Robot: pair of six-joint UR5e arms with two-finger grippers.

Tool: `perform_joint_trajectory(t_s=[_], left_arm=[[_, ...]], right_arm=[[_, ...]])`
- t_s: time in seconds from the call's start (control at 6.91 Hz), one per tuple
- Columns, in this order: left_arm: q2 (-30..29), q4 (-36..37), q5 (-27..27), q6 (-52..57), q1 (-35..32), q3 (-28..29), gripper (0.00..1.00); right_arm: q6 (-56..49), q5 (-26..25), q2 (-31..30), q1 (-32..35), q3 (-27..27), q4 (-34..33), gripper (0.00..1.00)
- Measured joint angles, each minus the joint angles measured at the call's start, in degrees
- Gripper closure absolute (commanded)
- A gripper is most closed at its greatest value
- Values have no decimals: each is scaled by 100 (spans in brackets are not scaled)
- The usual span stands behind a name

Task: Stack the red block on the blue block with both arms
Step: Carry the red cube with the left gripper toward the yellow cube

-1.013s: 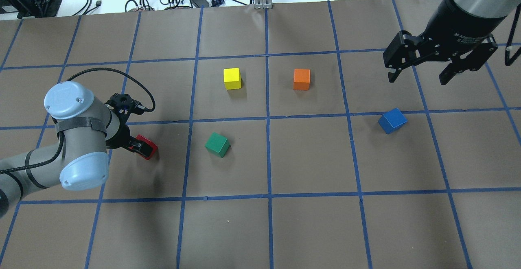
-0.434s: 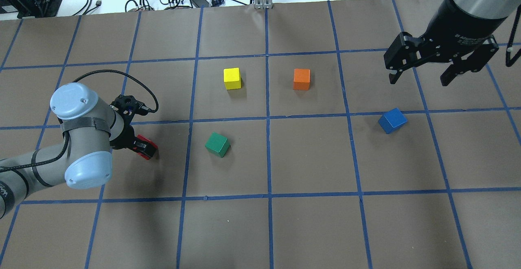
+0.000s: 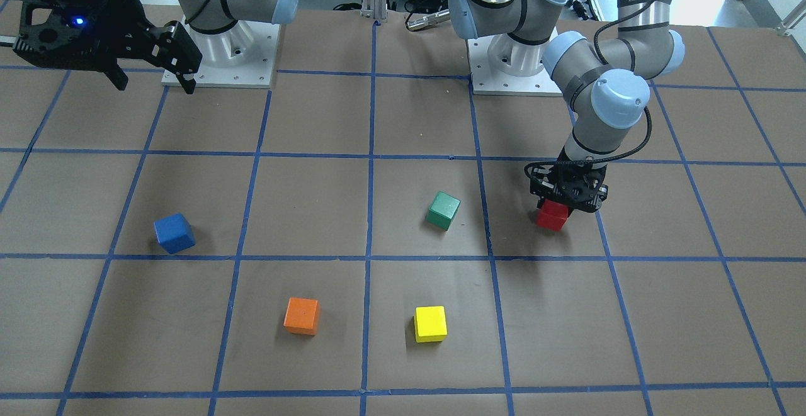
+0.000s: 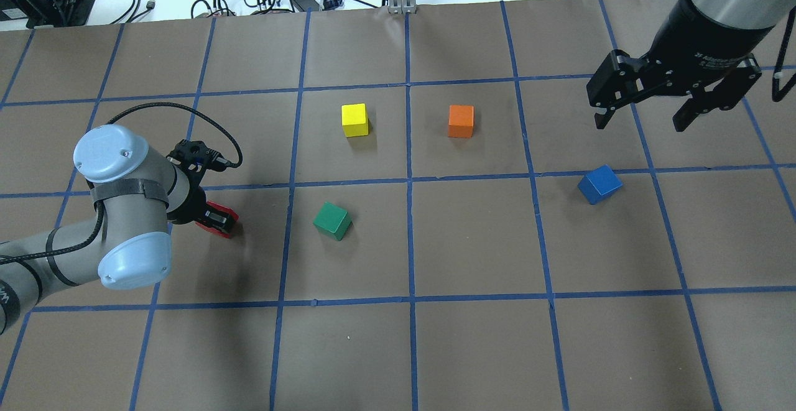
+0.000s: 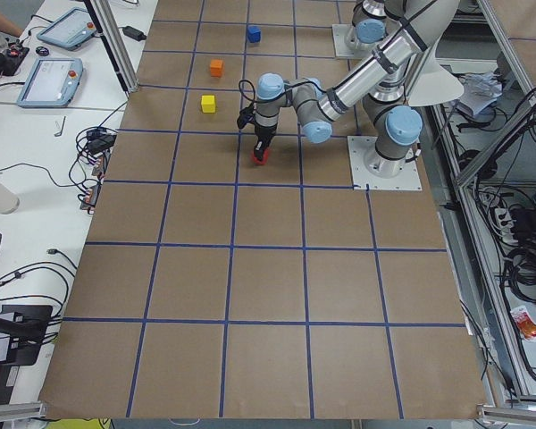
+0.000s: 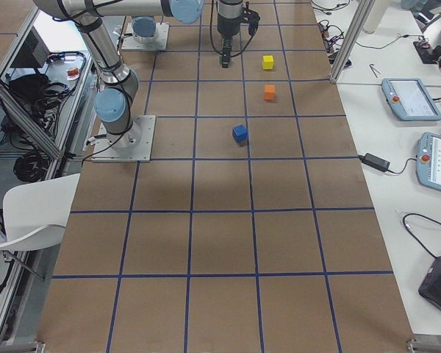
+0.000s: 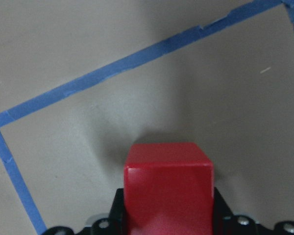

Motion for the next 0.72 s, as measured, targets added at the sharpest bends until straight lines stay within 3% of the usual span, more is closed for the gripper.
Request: perform_joint_trajectory(t_s=[0.43, 0.72], left_arm=[[83, 2, -101, -602, -102, 259, 100], [208, -1354, -309, -1636, -687, 1507, 100]], right_arm=[[-24, -136, 1, -29, -16, -8, 0], [-28, -312, 5, -35, -14, -15, 0]])
